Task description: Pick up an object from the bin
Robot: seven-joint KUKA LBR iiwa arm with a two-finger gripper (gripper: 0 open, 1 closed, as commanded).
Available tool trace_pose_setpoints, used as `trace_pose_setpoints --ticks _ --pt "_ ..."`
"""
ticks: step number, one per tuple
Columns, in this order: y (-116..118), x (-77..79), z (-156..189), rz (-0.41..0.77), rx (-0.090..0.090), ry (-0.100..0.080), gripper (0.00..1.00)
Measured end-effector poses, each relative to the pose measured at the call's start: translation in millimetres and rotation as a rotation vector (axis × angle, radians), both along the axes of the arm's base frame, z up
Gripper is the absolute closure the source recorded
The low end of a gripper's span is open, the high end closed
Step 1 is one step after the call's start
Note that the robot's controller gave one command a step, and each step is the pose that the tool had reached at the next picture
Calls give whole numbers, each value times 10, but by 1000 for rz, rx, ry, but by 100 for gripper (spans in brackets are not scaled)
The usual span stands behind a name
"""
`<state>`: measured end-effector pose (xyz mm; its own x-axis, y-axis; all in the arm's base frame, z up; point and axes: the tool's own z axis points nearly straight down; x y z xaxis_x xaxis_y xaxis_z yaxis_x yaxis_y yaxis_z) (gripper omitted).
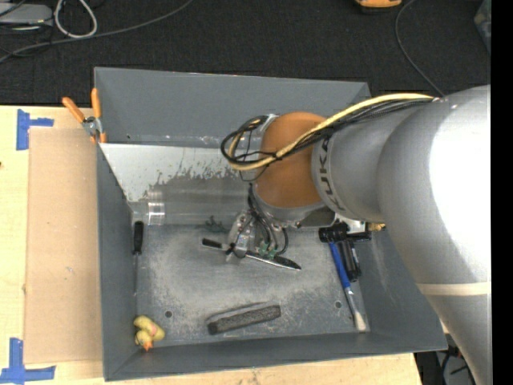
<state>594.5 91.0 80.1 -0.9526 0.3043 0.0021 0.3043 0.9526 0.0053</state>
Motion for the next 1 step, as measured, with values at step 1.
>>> trace_pose_setpoints --ticks 1 --pt "-1 6 85 1 0 -2 100"
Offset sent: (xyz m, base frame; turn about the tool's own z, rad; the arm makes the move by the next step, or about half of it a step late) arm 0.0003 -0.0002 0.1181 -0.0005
